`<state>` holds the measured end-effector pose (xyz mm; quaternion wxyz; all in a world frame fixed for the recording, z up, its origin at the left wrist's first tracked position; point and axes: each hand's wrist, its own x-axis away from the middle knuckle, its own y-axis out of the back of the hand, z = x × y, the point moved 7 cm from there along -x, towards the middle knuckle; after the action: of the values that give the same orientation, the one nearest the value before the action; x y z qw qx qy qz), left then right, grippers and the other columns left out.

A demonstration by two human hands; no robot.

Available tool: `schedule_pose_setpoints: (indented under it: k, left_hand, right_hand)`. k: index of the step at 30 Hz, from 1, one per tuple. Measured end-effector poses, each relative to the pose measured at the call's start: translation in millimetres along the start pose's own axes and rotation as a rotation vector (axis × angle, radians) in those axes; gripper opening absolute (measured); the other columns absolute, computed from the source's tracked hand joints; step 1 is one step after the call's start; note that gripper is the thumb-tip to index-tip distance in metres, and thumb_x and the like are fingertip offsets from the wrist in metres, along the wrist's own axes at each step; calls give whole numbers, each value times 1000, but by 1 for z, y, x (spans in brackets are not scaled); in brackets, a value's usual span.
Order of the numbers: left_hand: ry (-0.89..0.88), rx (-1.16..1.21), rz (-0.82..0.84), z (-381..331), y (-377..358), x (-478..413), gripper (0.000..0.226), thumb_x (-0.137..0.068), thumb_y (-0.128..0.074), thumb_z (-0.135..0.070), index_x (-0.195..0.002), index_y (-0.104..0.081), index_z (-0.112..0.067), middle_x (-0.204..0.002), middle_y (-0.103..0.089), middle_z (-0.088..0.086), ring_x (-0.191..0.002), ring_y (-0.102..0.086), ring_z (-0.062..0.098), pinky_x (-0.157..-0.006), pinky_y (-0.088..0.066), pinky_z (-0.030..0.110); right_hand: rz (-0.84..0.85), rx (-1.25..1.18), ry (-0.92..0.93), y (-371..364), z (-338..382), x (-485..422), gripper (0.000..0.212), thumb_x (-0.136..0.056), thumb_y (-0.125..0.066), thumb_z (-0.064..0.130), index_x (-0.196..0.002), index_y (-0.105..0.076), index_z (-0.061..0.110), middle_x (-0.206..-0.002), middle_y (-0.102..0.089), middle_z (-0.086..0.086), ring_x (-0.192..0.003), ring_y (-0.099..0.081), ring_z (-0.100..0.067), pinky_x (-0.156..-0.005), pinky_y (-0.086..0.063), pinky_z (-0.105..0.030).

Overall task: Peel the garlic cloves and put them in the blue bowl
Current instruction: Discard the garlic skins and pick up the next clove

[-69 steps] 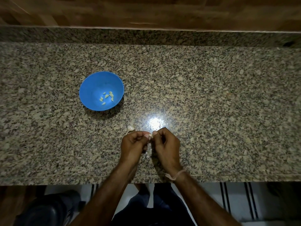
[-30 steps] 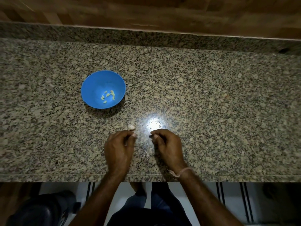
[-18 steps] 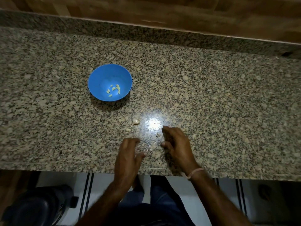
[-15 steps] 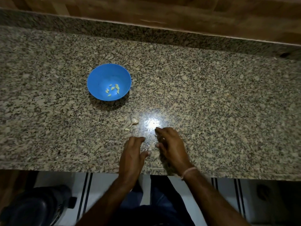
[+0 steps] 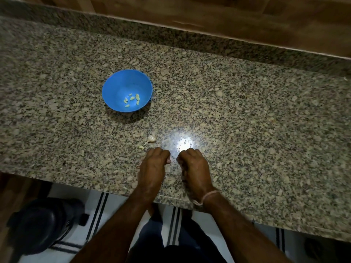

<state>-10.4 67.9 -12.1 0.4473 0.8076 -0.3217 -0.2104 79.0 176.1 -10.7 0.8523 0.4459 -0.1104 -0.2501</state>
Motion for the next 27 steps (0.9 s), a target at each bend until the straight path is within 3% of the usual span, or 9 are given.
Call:
schedule_pose_setpoints:
  k: [3,5,7,9,12,15,19,23,27]
  left_hand:
    - [-9,-104,11,-7,-4,-2,31,-70,-71,16,-82,-61,-11,-79,-55,6,-79,-51,25,-60,-32,32]
    - [61,-83,22,-9,-3,-3,29,-73,-67,16,-81,-60,-12,-80,-55,6,-81,-52,26,-61,-33,33]
    - [201,42,-3,-5,0,-2,28,-81,-59,15,-79,-57,-14,-81,-55,4,-81,-51,23,-61,-34,32]
    - [325,238,-84,-2,5,5,27,-89,-53,13,-77,-55,-11,-79,-57,5,-74,-51,16,-59,-36,17]
    - [468,441,-190,6,19,22,27,-99,-54,3,-78,-60,-12,-77,-63,2,-68,-55,6,-55,-39,8]
    - [553,488,-263,22,29,35,24,-100,-55,-8,-79,-61,-18,-74,-64,-3,-68,-57,11,-57,-44,23]
    - [616,550,-396,54,59,65,19,-97,-57,-22,-80,-63,-17,-72,-66,-1,-66,-59,10,-60,-45,29]
    - [753,587,-560,120,101,126,18,-95,-58,-25,-77,-60,-25,-68,-62,-10,-62,-55,-2,-59,-41,19]
    - [897,602,-712,198,142,215,27,-97,-61,-16,-75,-58,-31,-69,-60,-14,-66,-54,-2,-65,-43,24]
  right_hand:
    - [18,-109,-48,1,-6,-4,33,-73,-60,-9,-76,-54,22,-77,-52,5,-76,-46,-18,-63,-40,-41]
    - [14,-295,-140,4,-15,-5,32,-84,-60,-7,-76,-58,24,-77,-59,7,-76,-55,-18,-66,-47,-38]
    - [26,-480,-274,5,-28,-4,28,-90,-64,-2,-77,-66,23,-78,-69,5,-78,-66,-17,-69,-56,-37]
    - [60,-618,-396,6,-37,-5,24,-91,-68,-1,-79,-71,20,-80,-75,2,-81,-72,-22,-75,-62,-42]
    - [153,-854,-557,-1,-27,-6,18,-96,-68,-2,-84,-73,11,-82,-75,-12,-78,-68,-30,-73,-61,-42]
    - [257,-1088,-691,-16,4,-3,18,-99,-64,-5,-86,-71,7,-79,-67,-18,-78,-63,-28,-66,-55,-34]
    - [430,-1183,-676,-49,68,-5,16,-100,-63,-2,-90,-69,8,-67,-65,-8,-59,-61,-17,-61,-53,-27]
    - [663,-1222,-641,-101,158,8,17,-101,-62,-2,-89,-70,7,-84,-68,-20,-79,-65,-30,-86,-56,-46]
    - [825,-1065,-498,-168,248,38,16,-101,-62,-1,-91,-69,8,-78,-65,-10,-73,-57,-21,-78,-49,-36]
